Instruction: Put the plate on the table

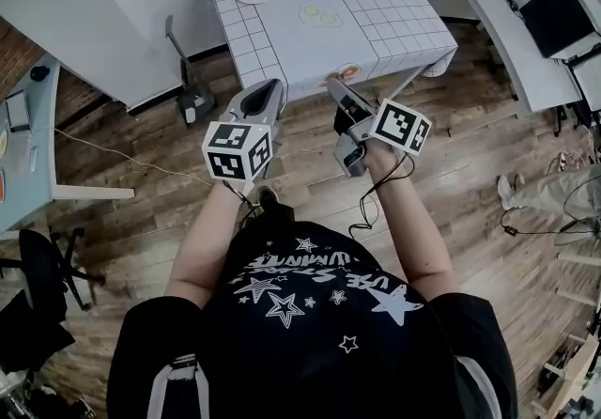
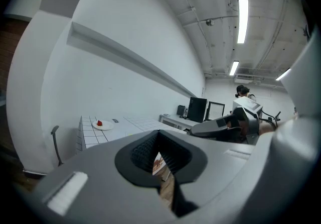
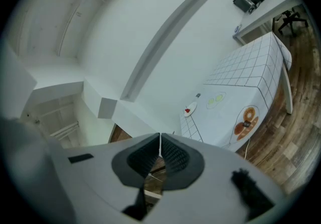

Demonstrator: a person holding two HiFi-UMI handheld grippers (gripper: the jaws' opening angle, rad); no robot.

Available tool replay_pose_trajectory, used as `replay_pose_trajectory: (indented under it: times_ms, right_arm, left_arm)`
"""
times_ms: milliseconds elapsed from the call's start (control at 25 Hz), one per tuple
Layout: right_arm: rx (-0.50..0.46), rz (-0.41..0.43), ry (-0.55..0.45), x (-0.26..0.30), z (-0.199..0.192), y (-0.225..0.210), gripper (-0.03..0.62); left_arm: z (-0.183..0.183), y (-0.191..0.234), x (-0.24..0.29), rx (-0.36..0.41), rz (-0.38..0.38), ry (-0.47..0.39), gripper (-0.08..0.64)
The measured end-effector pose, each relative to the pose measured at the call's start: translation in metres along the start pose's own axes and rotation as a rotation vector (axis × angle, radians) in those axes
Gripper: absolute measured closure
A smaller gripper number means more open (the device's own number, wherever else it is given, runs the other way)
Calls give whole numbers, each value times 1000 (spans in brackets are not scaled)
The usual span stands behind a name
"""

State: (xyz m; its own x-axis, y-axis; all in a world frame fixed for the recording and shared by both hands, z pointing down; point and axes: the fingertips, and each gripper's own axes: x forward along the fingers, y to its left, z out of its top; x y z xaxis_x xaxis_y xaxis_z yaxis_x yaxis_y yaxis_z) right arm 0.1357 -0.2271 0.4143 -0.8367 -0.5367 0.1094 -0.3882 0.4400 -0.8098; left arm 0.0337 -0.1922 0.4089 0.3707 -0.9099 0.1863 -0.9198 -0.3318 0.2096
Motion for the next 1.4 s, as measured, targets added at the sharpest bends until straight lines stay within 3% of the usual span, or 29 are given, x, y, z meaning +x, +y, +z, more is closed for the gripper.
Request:
replay_pose_trajectory:
  times_ms: [360,640,960,1400]
  right_arm:
    - [-1,45,53,-56,-60,12,575]
    - [-28,33,86,-70,-93,17,575]
    - [-112,13,77,-51,-103,47,575]
    - [-158,-67,31,-43,-153,98,577]
  left_arm:
    - [-29,-48,-66,2,56,19,551]
    - [-47,-56,-97,0,60,53,551]
    - [-39,-33,-127,-10,38,18,551]
    - [-34,5,-180,-26,-44,29,551]
